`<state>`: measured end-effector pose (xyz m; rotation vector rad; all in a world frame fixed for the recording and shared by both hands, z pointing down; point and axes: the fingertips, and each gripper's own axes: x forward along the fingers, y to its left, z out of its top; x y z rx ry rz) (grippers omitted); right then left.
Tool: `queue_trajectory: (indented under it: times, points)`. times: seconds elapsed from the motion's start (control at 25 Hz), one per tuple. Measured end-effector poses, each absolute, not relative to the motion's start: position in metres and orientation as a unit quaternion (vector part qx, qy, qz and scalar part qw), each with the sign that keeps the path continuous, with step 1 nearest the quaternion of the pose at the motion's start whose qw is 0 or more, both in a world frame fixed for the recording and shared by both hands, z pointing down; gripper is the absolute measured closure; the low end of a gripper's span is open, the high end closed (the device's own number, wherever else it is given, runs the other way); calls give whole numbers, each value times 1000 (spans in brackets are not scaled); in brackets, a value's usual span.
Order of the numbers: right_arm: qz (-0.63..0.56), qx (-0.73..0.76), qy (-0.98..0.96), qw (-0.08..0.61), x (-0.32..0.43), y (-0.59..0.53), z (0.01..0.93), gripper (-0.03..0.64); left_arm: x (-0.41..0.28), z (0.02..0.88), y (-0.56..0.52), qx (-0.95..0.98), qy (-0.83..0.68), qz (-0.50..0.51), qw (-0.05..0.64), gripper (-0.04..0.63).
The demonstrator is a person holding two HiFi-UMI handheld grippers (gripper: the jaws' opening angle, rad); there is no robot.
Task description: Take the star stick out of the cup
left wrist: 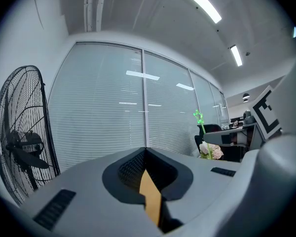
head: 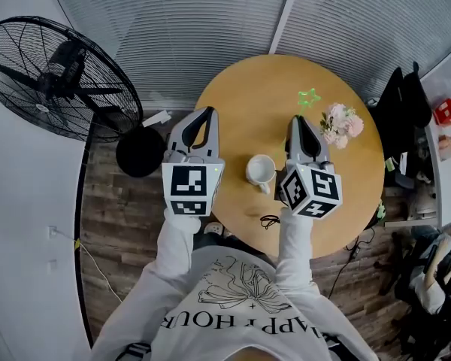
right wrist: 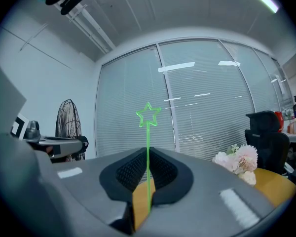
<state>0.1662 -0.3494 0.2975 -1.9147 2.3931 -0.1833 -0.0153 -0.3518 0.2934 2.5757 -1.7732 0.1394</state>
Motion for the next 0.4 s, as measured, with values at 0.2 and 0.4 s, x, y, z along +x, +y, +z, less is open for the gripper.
queue_trajectory:
  times: [0.2, 0.4]
  points:
    - [-61, -623, 779, 35, 167, -350, 299, 592, -15, 294, -353, 823, -566, 45, 5, 589]
    - [-61, -622, 780, 35, 168, -352, 299, 592, -12, 296, -355, 824, -565, 49, 5, 589]
